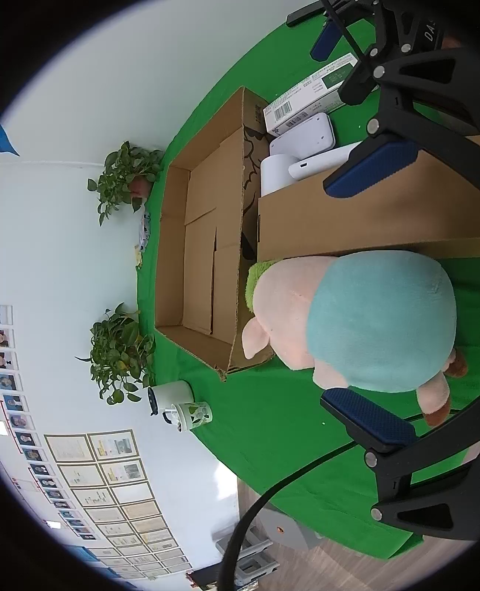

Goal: Organize objects
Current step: 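Move the right gripper to the plush pig and close on it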

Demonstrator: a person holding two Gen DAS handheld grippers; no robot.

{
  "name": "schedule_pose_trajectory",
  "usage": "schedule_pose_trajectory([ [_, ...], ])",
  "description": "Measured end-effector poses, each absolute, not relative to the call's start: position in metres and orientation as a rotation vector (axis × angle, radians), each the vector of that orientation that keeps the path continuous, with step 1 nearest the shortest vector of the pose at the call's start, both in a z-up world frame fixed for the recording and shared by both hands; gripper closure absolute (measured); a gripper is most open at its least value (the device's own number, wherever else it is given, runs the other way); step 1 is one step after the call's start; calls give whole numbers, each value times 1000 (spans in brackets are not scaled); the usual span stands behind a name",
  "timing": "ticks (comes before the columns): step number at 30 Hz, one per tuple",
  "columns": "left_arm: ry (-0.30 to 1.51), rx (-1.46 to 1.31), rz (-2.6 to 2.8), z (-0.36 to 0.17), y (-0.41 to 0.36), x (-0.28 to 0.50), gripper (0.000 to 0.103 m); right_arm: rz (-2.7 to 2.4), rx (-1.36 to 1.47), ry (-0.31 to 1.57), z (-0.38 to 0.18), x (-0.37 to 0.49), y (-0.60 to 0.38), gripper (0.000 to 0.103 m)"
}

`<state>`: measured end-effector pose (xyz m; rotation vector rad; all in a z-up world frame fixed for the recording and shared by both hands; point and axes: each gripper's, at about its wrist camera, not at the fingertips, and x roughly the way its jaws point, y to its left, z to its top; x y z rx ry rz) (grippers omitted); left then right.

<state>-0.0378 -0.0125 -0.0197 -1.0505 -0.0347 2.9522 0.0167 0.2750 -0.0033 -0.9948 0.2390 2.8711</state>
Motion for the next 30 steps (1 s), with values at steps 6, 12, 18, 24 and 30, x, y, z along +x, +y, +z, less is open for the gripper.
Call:
schedule_pose_trajectory([
  [6, -69, -1028, 2961, -11, -20, -29, 0, 2863, -1001, 204, 7, 22, 271, 1],
  [12, -102, -948, 3025, 15, -40, -7, 0, 2945, -1007, 46, 42, 38, 243, 1],
  [18, -141, -930, 3099, 26, -73, 2, 0, 3531, -1150, 241, 91, 69, 184, 1],
  [24, -175, -1047, 3013, -3, -79, -19, 0, 3205, -1283, 95, 35, 18, 195, 1],
  [30, -178, -1117, 2871, -34, -70, -37, 0, 3067, -1214, -41, 16, -11, 214, 1],
])
